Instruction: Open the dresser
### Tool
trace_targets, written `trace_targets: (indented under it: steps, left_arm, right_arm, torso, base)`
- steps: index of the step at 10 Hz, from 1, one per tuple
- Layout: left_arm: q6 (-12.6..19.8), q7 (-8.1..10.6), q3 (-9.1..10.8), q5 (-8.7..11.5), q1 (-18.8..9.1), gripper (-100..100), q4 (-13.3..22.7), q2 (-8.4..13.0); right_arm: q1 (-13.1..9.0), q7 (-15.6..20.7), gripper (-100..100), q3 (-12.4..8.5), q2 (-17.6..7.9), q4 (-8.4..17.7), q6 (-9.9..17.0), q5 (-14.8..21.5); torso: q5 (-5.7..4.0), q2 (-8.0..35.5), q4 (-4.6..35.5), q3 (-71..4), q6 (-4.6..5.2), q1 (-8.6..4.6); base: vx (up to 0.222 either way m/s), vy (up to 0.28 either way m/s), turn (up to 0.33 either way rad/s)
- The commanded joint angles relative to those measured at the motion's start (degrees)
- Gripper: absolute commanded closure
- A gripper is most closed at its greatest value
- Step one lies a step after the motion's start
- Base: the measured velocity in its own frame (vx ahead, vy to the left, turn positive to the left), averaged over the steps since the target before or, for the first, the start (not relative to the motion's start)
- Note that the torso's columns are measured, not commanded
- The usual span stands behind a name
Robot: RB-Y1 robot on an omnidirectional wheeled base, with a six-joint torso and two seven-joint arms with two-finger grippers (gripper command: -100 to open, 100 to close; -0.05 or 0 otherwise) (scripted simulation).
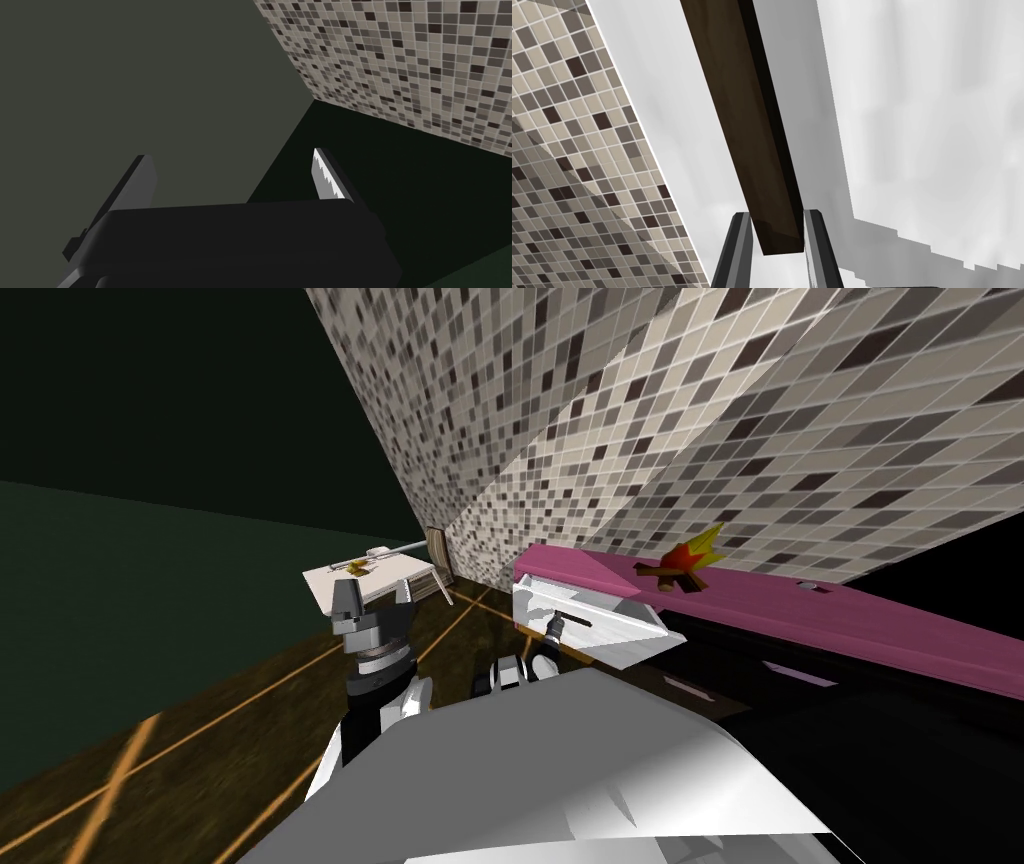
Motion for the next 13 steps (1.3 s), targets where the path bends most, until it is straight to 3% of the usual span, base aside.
trace_targets:
  steps: [1, 4, 5, 8, 11, 12, 13]
  left_arm:
    - [0.0, 0.0, 0.0, 0.0, 0.0, 0, 0.0, 0.0]
    - [0.0, 0.0, 0.0, 0.0, 0.0, 0, 0.0, 0.0]
    - [0.0, 0.0, 0.0, 0.0, 0.0, 0, 0.0, 0.0]
    - [0.0, 0.0, 0.01, 0.0, 0.0, 0, 0.0, 0.0]
    - [0.0, 0.0, 0.01, 0.0, 0.0, 0, 0.0, 0.0]
    - [0.0, 0.0, 0.01, 0.0, 0.0, 0, 0.0, 0.0]
    - [0.0, 0.0, 0.0, 0.0, 0.0, 0, 0.0, 0.0]
  right_arm:
    - [-4.6, 1.6, 100, -1.8, 0.3, 4.2, 1.7, -3.7]
    - [-10.4, 3.6, 100, -4.1, 0.6, 8.7, 3.7, -8.0]
    - [-10.9, 3.8, -100, -4.3, -2.0, 8.2, 4.1, -9.8]
    - [-14.5, 5.3, -100, -5.6, -6.3, 10.3, 5.2, -15.0]
    - [-16.2, 6.0, -100, -6.2, -8.4, 11.3, 5.8, -19.4]
    - [-18.0, 6.7, -100, -6.8, -10.6, 12.4, 6.3, -21.3]
    - [-18.0, 6.7, -100, -6.8, -10.6, 12.4, 6.3, -22.5]
  torso:
    - [-0.07, 0.1, 0.0, 0.1, -0.15, 0.09]
    - [-0.07, 0.0, -0.1, 0.0, -0.14, 0.1]
    - [-0.11, 0.0, -0.1, 0.0, -0.16, 0.1]
    - [0.21, 0.1, 0.2, 0.0, 0.05, 0.1]
    - [0.23, 0.5, 0.3, 0.2, -0.01, 0.31]
    - [0.23, 0.5, 0.3, 0.2, 0.02, 0.31]
    - [0.23, 0.5, 0.3, 0.3, -0.02, 0.33]
  base:
    - [-0.226, 0.036, 0.216]
    - [-0.202, 0.053, 0.224]
    - [-0.189, 0.048, 0.299]
    - [-0.103, 0.019, 0.239]
    - [-0.085, 0.014, 0.166]
    - [-0.117, 0.036, 0.266]
    - [-0.096, 0.03, 0.119]
